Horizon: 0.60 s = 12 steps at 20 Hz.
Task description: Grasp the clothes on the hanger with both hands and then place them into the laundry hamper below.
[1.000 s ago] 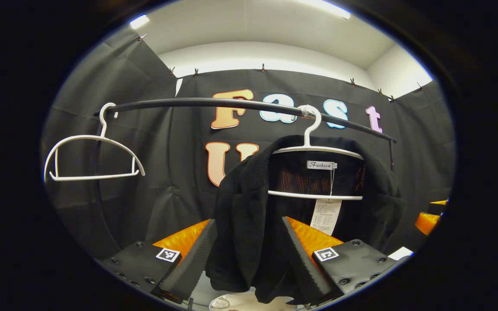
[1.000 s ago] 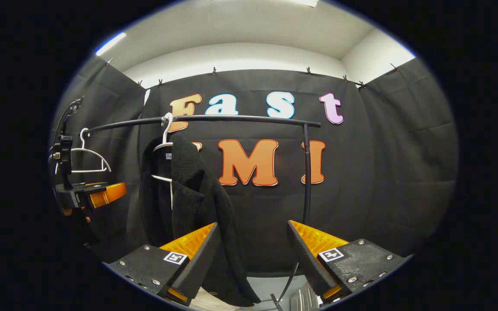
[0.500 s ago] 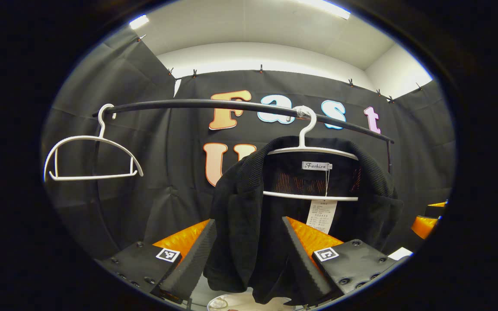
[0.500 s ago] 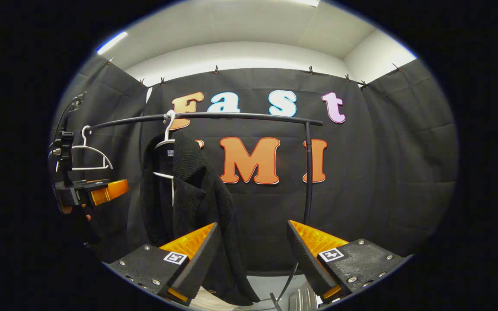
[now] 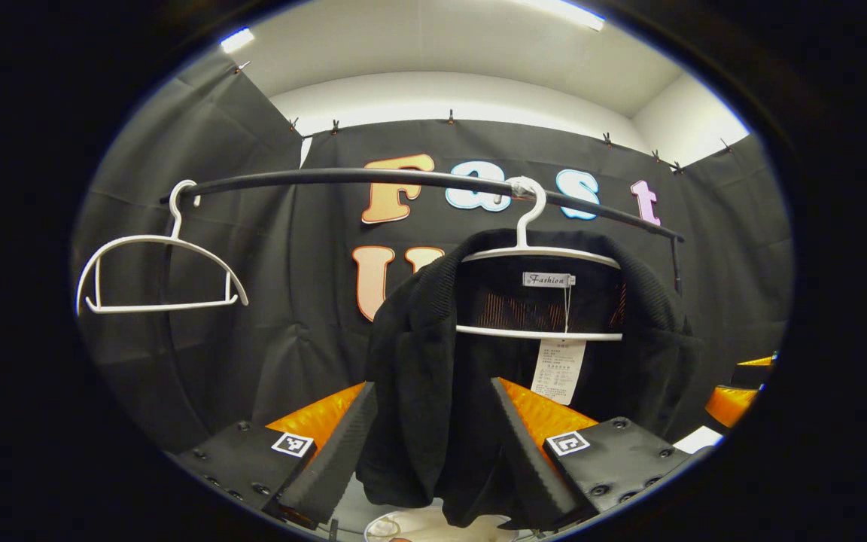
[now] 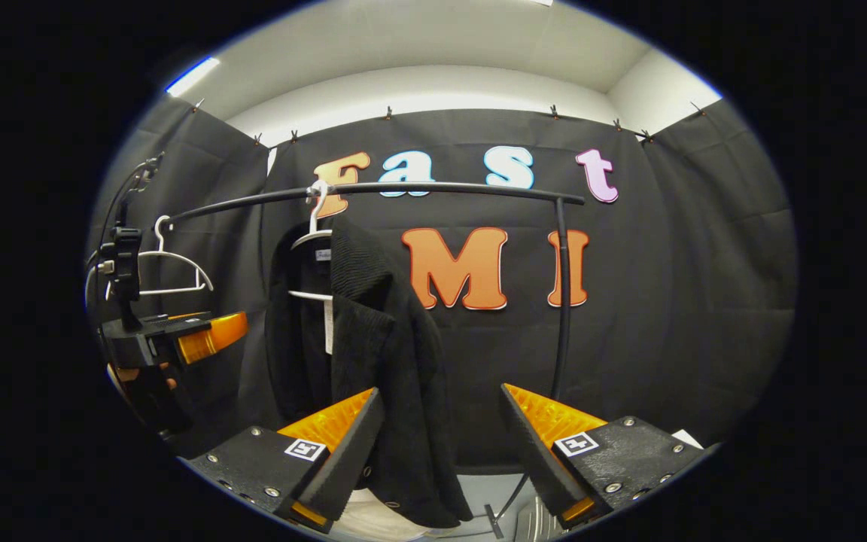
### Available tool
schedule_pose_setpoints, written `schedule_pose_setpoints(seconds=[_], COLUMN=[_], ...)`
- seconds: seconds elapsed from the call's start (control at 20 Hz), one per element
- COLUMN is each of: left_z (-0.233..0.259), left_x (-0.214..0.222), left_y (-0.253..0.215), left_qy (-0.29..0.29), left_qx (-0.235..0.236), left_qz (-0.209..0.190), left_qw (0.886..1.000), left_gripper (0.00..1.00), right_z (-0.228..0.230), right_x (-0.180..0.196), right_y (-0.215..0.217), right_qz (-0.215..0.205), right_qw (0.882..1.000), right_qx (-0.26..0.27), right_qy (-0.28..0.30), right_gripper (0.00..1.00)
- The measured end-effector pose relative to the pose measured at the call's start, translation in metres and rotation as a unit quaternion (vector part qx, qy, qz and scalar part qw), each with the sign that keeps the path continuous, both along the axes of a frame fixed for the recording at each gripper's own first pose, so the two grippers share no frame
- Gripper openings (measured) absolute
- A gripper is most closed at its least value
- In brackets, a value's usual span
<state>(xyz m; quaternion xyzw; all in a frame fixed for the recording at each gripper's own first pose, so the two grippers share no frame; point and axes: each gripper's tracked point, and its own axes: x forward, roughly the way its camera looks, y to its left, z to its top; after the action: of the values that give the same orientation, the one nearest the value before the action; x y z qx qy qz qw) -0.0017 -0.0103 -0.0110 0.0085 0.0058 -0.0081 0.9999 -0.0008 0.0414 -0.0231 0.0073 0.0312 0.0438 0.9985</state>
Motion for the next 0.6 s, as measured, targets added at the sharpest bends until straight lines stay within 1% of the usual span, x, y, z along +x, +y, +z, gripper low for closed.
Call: schedule_pose_setpoints(seconds=[0.15,0.25,0.45,0.6], left_z=[-0.017,-0.025,-0.037,-0.050], left_x=[0.010,0.018,0.035,0.054], left_y=[0.003,0.007,0.016,0.021], left_qy=[0.017,0.023,0.025,0.032], left_qx=[-0.001,-0.003,0.004,-0.003], left_qz=[0.001,0.004,0.008,0.008], left_qw=[1.000,1.000,1.000,0.999], left_gripper=[1.00,0.98,0.93,0.93], right_z=[-0.008,-0.013,-0.019,-0.027], right_x=[0.005,0.008,0.023,0.036], right_y=[0.018,0.028,0.037,0.044], right_qz=[0.013,0.019,0.011,0.009], right_qw=[1.000,1.000,1.000,0.999], right_qx=[0.007,0.009,0.016,0.026], right_qy=[0.011,0.015,0.019,0.028], right_gripper=[0.95,0.95,0.95,0.95])
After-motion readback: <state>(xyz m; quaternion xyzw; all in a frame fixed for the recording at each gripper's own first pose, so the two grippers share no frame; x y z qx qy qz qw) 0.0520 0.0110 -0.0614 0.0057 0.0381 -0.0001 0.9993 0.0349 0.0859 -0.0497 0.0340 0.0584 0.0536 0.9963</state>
